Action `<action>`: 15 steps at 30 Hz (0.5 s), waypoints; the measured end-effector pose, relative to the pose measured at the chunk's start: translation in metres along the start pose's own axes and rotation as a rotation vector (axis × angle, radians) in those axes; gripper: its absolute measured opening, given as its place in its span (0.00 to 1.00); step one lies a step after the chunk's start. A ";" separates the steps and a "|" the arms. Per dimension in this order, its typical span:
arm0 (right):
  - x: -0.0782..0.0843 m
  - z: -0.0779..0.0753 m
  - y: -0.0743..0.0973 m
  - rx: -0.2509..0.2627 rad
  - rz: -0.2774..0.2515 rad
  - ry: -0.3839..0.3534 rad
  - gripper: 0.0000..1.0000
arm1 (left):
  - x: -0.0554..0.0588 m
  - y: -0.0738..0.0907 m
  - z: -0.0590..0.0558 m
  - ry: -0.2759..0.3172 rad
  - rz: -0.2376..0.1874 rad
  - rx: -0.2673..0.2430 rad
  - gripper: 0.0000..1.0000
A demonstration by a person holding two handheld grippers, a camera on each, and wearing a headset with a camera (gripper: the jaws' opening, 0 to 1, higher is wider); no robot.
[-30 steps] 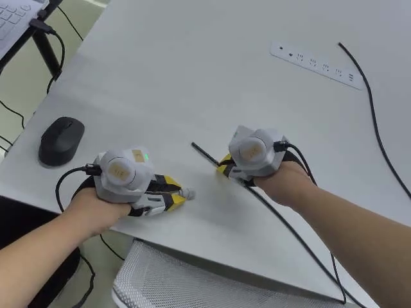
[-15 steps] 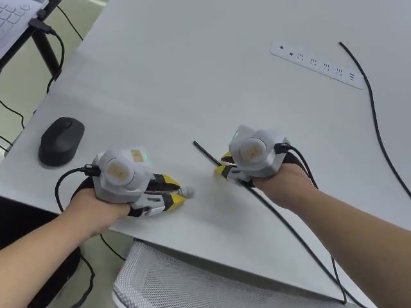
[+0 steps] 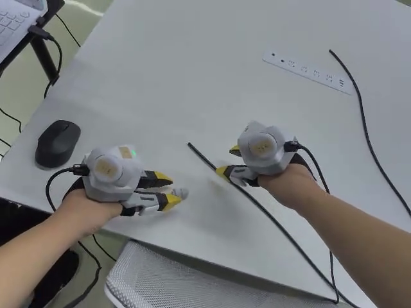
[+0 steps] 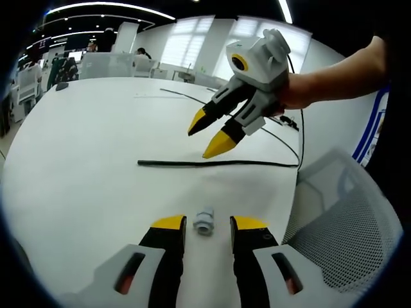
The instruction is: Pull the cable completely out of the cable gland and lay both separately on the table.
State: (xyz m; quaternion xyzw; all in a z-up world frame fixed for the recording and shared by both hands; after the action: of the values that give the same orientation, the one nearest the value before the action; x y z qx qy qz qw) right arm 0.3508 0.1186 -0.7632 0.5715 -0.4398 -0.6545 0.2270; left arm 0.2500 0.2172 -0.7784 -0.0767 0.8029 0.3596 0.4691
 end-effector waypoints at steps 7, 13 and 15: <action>-0.004 0.004 0.028 -0.007 -0.069 -0.026 0.39 | -0.012 0.014 -0.011 0.061 -0.044 -0.011 0.35; -0.005 0.008 0.062 -0.001 -0.144 -0.059 0.45 | -0.028 0.023 -0.025 0.077 -0.065 0.004 0.43; -0.003 0.008 0.072 0.007 -0.157 -0.063 0.46 | -0.033 0.026 -0.027 0.077 -0.066 0.004 0.46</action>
State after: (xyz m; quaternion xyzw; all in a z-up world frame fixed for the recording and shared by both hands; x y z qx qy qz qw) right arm 0.3296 0.0867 -0.7018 0.5843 -0.4026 -0.6864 0.1592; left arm 0.2373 0.2118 -0.7309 -0.1159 0.8181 0.3389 0.4499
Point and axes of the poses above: the centre of the closed fingertips' face, and the gripper's own axes: y roughly backward along the fingers, z roughly to its left, x roughly out of its underside, the point moved 3 cm from there along y, roughly backward along the fingers, and after that the axes turned 3 degrees about -y, right-handed, at the moved point
